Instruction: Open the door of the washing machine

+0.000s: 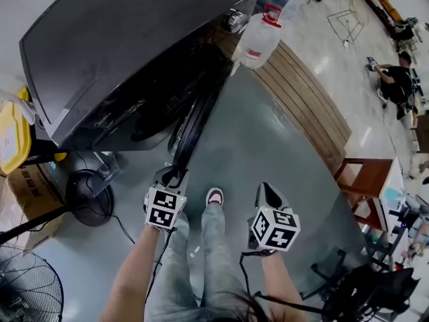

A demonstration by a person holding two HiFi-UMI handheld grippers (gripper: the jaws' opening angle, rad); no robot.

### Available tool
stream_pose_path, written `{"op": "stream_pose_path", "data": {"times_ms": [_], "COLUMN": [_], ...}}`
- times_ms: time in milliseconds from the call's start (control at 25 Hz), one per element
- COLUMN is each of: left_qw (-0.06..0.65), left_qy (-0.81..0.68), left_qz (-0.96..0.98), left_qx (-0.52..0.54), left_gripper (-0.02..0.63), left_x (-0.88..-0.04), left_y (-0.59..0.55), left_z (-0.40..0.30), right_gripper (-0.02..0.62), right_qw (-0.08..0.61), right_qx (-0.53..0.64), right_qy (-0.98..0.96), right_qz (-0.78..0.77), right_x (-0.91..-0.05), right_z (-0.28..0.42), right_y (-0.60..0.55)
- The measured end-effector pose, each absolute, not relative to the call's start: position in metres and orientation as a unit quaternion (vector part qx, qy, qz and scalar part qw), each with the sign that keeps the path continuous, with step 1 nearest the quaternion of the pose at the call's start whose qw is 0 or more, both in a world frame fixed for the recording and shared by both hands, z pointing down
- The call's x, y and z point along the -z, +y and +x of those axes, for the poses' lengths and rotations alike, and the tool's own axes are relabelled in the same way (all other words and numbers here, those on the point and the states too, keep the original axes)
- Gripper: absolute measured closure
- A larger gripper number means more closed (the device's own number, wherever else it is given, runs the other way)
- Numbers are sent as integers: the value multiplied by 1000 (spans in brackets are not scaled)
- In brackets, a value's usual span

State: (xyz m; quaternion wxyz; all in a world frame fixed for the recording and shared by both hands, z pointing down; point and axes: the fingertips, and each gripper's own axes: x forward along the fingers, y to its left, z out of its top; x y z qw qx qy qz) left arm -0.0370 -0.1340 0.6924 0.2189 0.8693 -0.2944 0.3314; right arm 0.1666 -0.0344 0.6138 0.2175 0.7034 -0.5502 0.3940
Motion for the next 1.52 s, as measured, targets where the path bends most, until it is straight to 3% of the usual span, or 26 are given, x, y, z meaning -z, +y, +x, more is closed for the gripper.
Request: {"op": "stream_pose_path", "data": {"times_ms": [1520], "left_qw": [242], "left_qy": [-300], "left_qz": [849], "left_qx": [-362], "left_gripper": [515], "left_x": [-699], "left_y": [-94], "left_z": [25], "right_gripper": [591], "right_qw": [132], "right_qx": [-429], "right_qy": [-414], "right_qz": [792], "right_x": [-606], "right_z": [201], "right_y": [93]}}
